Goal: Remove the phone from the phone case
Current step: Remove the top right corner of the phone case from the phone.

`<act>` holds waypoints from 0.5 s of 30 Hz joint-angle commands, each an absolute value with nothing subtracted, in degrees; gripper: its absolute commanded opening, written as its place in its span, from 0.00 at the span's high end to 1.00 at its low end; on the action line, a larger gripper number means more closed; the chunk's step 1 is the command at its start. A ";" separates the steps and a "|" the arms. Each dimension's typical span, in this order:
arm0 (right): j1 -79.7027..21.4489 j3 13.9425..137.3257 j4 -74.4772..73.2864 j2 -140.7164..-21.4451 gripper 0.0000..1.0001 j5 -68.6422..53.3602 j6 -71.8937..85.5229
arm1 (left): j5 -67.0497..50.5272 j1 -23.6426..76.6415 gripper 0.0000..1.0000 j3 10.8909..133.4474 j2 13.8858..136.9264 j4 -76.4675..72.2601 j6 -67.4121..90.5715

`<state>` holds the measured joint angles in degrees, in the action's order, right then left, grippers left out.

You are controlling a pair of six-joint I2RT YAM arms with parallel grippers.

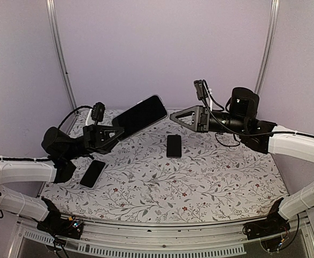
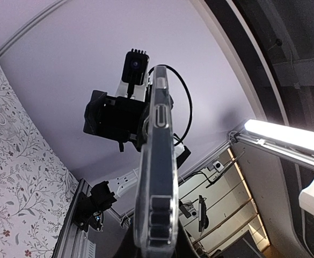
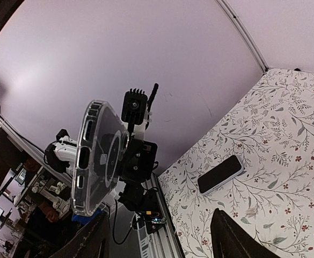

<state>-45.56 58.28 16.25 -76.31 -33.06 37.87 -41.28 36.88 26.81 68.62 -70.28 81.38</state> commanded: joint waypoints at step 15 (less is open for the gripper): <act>-47.76 62.09 14.78 -75.55 0.34 -31.46 36.90 | -41.80 35.56 1.00 26.23 67.50 -72.78 79.56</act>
<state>-47.20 60.38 15.29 -76.18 -32.08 37.50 -41.60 36.29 26.06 68.47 -69.14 80.62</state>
